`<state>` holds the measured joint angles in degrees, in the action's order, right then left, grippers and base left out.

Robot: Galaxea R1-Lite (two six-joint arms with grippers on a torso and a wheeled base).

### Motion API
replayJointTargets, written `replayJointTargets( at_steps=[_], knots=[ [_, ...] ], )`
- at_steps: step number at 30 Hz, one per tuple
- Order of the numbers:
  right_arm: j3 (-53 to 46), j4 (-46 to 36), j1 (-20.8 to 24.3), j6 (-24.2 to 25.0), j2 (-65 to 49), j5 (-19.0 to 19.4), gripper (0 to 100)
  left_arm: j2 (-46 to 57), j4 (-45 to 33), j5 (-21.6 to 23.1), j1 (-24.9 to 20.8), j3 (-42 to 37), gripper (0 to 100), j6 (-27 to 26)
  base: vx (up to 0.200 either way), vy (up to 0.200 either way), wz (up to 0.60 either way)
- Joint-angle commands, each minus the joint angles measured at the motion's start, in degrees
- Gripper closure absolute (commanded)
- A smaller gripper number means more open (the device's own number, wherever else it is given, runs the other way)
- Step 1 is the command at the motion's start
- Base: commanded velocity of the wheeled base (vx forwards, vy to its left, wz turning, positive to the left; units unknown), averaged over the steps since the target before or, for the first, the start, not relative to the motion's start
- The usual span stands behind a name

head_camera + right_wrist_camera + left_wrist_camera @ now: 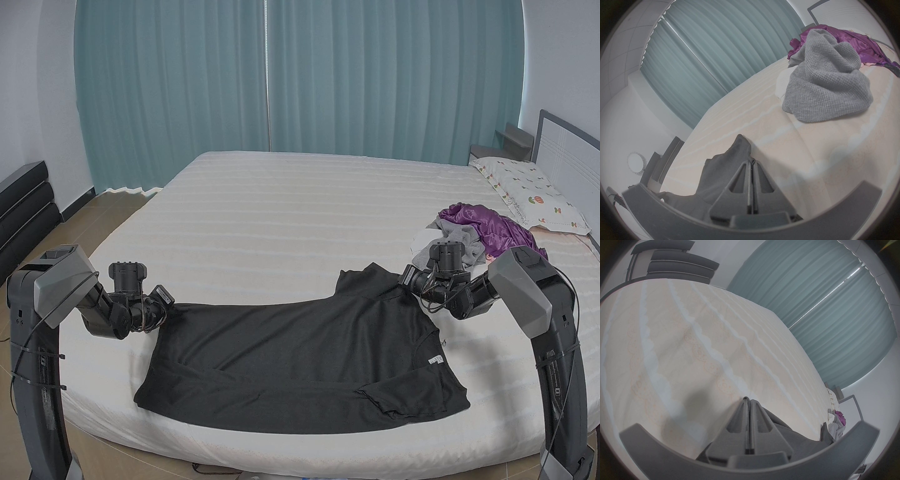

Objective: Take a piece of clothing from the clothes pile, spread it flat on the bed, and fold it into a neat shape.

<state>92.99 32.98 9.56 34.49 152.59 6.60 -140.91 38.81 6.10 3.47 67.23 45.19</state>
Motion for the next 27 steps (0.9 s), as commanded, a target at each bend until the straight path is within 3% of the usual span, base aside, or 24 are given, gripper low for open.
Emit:
replayJointTargets(
  at_steps=[1, 13, 17, 23, 27],
  knots=[
    [-0.4, 0.8, -0.1, 0.4, -1.9, 0.0, 100, 0.9, 0.0, 0.0, 0.0, -0.1, 100, 0.0, 0.000, 0.000, 0.00],
    [-8.9, 9.1, -0.1, 2.4, -4.5, -0.9, 100, 3.7, 0.0, 0.1, 0.8, -1.6, 100, 0.2, 0.000, 0.000, 0.00],
    [-9.8, 13.2, 0.2, 4.8, -5.1, -3.6, 100, 4.6, 0.0, 0.0, 1.0, -2.2, 100, 0.2, 0.000, 0.000, 0.00],
    [-12.5, 14.2, 0.1, 4.7, -5.5, -3.5, 100, 5.8, 0.0, 0.0, 1.2, -3.0, 100, 0.3, 0.000, 0.000, 0.00],
    [-18.5, 18.2, -0.1, 4.8, -6.6, 0.0, 100, 7.8, 0.0, 0.1, 2.0, -3.8, 100, 0.2, 0.000, 0.000, 0.00]
  ],
)
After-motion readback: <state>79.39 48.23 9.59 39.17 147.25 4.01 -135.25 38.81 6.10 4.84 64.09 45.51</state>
